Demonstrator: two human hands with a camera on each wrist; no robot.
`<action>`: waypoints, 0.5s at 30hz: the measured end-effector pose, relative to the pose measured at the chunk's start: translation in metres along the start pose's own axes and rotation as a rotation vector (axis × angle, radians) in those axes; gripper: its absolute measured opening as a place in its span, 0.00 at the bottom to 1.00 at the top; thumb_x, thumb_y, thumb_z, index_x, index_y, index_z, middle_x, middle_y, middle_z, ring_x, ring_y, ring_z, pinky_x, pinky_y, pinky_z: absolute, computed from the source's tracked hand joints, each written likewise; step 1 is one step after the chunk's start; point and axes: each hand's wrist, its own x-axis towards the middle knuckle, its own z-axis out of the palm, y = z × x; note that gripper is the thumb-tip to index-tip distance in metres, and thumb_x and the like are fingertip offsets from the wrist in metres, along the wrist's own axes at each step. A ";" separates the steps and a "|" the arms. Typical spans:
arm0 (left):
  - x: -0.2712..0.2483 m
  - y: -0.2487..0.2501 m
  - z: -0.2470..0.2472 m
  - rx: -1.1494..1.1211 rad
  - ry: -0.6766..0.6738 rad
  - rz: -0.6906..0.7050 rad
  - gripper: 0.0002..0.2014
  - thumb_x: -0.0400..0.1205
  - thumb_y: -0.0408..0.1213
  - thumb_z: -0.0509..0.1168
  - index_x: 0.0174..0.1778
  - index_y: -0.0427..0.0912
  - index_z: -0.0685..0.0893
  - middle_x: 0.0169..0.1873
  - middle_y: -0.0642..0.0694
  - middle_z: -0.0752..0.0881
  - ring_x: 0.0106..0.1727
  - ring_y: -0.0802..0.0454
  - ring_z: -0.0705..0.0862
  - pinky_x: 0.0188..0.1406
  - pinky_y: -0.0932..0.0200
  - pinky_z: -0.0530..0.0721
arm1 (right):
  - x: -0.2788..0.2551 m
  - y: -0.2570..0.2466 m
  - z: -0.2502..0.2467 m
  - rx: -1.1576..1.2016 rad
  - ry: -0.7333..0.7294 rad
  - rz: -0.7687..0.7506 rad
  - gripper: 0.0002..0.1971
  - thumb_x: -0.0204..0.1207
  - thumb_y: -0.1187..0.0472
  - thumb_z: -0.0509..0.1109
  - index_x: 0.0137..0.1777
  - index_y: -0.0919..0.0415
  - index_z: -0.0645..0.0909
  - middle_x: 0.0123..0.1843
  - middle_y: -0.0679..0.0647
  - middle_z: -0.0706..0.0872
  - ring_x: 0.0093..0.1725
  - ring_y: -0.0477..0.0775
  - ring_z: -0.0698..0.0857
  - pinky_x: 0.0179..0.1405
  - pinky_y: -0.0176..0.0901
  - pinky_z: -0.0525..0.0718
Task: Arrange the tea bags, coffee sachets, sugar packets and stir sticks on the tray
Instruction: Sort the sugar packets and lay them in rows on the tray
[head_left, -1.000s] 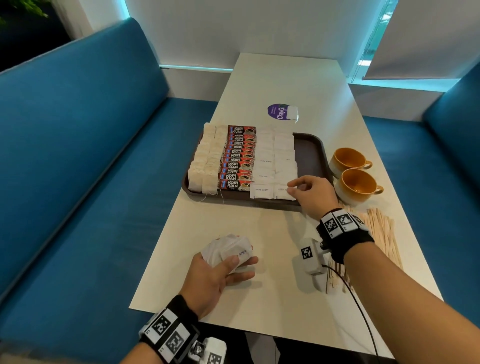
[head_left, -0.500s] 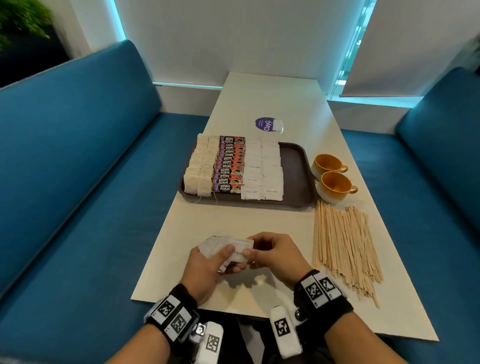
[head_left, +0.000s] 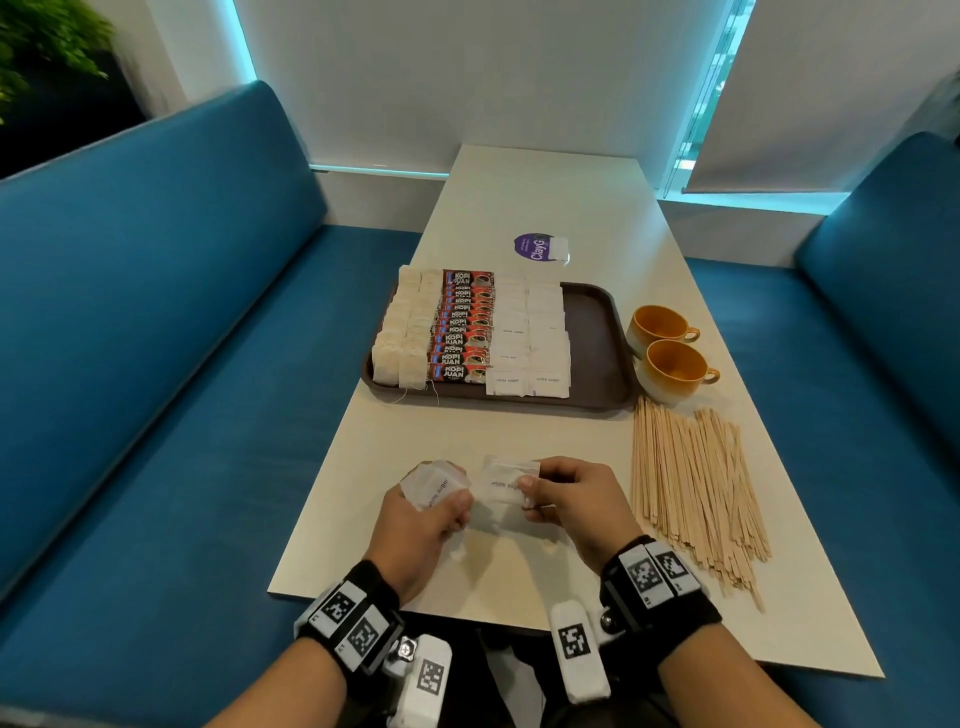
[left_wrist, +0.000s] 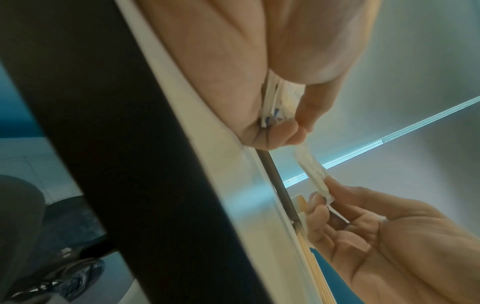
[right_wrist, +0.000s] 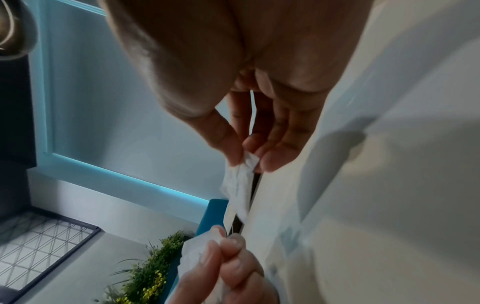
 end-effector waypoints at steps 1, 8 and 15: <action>0.000 0.000 0.000 -0.008 0.000 -0.005 0.09 0.78 0.27 0.74 0.53 0.34 0.86 0.35 0.35 0.83 0.35 0.44 0.80 0.37 0.55 0.82 | 0.002 -0.001 -0.002 -0.042 0.040 -0.035 0.04 0.76 0.73 0.77 0.42 0.66 0.91 0.40 0.67 0.90 0.37 0.57 0.86 0.42 0.48 0.89; -0.002 0.005 0.004 -0.099 -0.068 -0.109 0.14 0.83 0.30 0.71 0.64 0.33 0.81 0.58 0.26 0.88 0.56 0.30 0.89 0.60 0.32 0.86 | -0.007 -0.006 0.021 -0.330 0.002 -0.225 0.03 0.73 0.64 0.81 0.42 0.55 0.91 0.38 0.55 0.92 0.39 0.50 0.89 0.47 0.49 0.91; -0.002 0.007 0.000 -0.107 -0.133 -0.117 0.22 0.78 0.32 0.76 0.68 0.32 0.81 0.60 0.23 0.86 0.61 0.28 0.87 0.62 0.34 0.86 | -0.007 0.002 0.036 -0.370 -0.152 -0.227 0.14 0.77 0.71 0.72 0.54 0.52 0.93 0.49 0.46 0.94 0.51 0.43 0.92 0.60 0.42 0.89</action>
